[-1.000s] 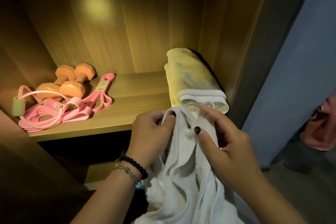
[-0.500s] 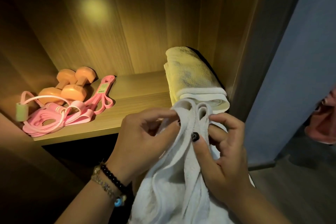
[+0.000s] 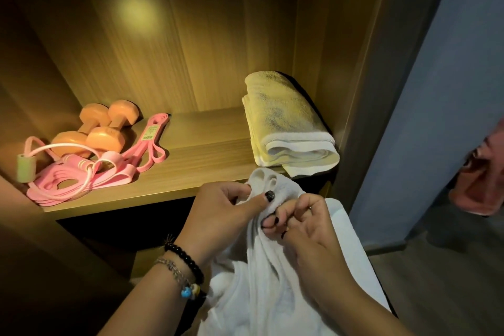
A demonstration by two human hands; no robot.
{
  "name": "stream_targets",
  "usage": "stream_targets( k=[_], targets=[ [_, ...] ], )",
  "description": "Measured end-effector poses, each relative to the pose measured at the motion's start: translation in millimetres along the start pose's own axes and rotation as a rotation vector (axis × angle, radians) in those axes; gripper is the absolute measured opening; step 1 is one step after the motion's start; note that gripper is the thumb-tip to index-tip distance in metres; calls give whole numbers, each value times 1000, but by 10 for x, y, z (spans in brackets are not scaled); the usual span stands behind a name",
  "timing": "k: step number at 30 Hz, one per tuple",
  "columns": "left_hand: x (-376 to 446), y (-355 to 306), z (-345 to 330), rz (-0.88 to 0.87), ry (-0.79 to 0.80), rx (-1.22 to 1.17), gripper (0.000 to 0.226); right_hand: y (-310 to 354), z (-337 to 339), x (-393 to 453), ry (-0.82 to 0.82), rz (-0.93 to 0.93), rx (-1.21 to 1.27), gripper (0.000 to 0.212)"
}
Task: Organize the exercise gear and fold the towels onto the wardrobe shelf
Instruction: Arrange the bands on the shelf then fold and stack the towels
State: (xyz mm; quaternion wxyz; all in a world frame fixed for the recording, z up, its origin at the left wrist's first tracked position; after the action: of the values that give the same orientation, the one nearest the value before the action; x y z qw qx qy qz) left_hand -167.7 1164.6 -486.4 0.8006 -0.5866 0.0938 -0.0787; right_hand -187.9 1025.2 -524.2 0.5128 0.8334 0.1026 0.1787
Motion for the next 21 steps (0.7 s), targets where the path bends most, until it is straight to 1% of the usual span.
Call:
stream_targets(
  k=[2,3,4,5,6,8,9,11,13,14,15,16,19,21],
  targets=[
    [21,38,-20,-7,-25,69,21,26,90,-17,-96,-6,-28,36],
    [17,36,-25,-18,-33,80,11,80,164,-14,-142,-2,-130,37],
    [1,31,-27,-37,-35,83,8,155,229,3,-160,-6,-287,39],
    [-21,16,-29,-57,-33,89,8,239,286,46,-132,-14,-456,40],
    [-44,-4,-34,-84,-26,91,7,308,319,101,-59,-38,-602,38],
    [-93,-47,-25,-133,-13,79,4,366,344,212,145,-101,-730,27],
    [-108,-50,-13,-148,-4,82,6,375,349,250,208,-109,-772,21],
    [-125,-69,-24,-151,63,125,20,391,352,290,198,-71,-801,14],
    [-142,-91,-107,-123,168,203,30,377,294,288,149,-29,-726,14],
    [-145,-98,-131,-114,174,278,34,371,248,287,140,-7,-690,15],
    [-142,-113,-138,-109,149,341,38,364,220,294,133,11,-677,16],
    [-139,-116,-129,-114,106,348,39,364,207,305,132,29,-670,16],
    [-129,-79,-72,-101,26,169,28,405,247,368,131,65,-745,13],
    [-108,-92,-77,-91,6,109,30,397,288,383,117,62,-761,15]
  ],
)
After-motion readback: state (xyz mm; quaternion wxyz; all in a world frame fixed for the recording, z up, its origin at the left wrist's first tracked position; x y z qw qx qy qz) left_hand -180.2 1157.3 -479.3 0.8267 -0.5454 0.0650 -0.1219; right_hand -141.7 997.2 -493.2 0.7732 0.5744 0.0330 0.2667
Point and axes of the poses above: each hand's wrist, its own x-axis towards the middle knuckle, its own z-axis out of the back of the hand, y = z × x, the point moved 6 cm from there along x, towards the middle knuckle, and after that the axes turned 15 degrees about y, right-handed, at the moved point
